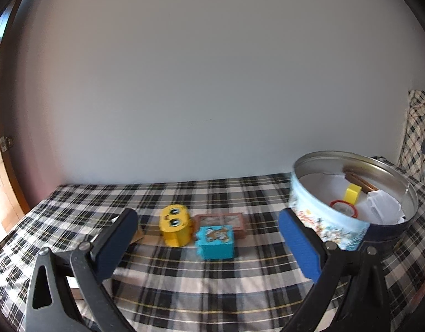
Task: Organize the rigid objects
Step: 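Lift both open tools away from the tin, then move the left tool to the white cardboard box while the right tool approaches the teal bear block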
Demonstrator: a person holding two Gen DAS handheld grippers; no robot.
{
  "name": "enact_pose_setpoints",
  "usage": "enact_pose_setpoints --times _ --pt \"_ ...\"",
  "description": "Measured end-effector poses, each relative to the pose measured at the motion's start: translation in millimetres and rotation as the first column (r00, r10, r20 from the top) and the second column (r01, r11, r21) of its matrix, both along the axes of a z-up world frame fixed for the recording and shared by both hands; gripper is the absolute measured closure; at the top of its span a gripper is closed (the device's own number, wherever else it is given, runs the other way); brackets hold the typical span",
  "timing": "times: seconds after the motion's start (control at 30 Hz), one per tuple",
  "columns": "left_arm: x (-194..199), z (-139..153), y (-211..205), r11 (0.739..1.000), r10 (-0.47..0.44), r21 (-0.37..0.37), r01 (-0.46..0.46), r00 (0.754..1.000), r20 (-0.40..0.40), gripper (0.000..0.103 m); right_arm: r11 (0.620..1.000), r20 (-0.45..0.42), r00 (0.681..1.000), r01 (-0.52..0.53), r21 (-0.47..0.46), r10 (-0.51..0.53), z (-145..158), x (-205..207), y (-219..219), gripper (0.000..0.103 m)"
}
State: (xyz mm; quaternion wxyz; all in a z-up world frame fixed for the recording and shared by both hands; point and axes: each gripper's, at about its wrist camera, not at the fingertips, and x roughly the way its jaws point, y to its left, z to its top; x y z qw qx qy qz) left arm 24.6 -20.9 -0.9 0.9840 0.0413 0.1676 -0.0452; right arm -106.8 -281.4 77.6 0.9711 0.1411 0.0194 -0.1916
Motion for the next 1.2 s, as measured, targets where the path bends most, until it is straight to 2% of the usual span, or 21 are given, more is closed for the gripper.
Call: enact_pose_setpoints --times 0.17,0.37,0.6,0.83,0.93,1.1,1.17,1.2 --pt "6.2 -3.7 30.3 0.999 0.029 -0.037 -0.031 0.998 -0.055 0.000 0.998 -0.030 0.997 -0.068 0.001 0.068 -2.5 13.2 31.8 0.010" --pt "7.8 -8.2 66.4 0.997 0.069 -0.029 -0.072 0.993 -0.093 0.000 0.990 -0.069 0.988 -0.142 0.000 0.141 -5.5 30.9 67.2 0.010" --pt "19.1 -16.8 109.3 0.987 0.142 -0.049 -0.154 0.971 -0.193 0.001 0.971 -0.137 0.962 -0.236 0.028 0.238 -11.2 55.0 99.4 0.010" --pt "31.4 -31.3 140.4 0.968 0.227 -0.035 -0.250 0.922 -0.314 0.001 0.939 -0.254 0.904 -0.337 0.073 0.344 -19.4 90.9 135.3 0.010" --pt "35.9 -37.9 152.6 0.959 0.247 -0.044 -0.281 0.898 -0.364 0.001 0.927 -0.331 0.867 -0.368 0.079 0.372 -24.5 111.3 156.0 0.010" --pt "39.8 -46.4 164.6 0.946 0.260 -0.067 -0.317 0.866 -0.427 0.001 0.911 -0.471 0.785 -0.395 0.117 0.401 -36.7 144.9 181.7 0.010" --pt "40.8 -48.5 166.1 0.945 0.251 -0.080 -0.316 0.862 -0.440 0.000 0.903 -0.527 0.739 -0.401 0.157 0.420 -45.9 159.8 189.4 0.010" --pt "40.4 -48.6 165.9 0.945 0.252 -0.079 -0.317 0.862 -0.439 0.000 0.902 -0.542 0.726 -0.399 0.168 0.422 -49.1 164.2 190.4 0.010"
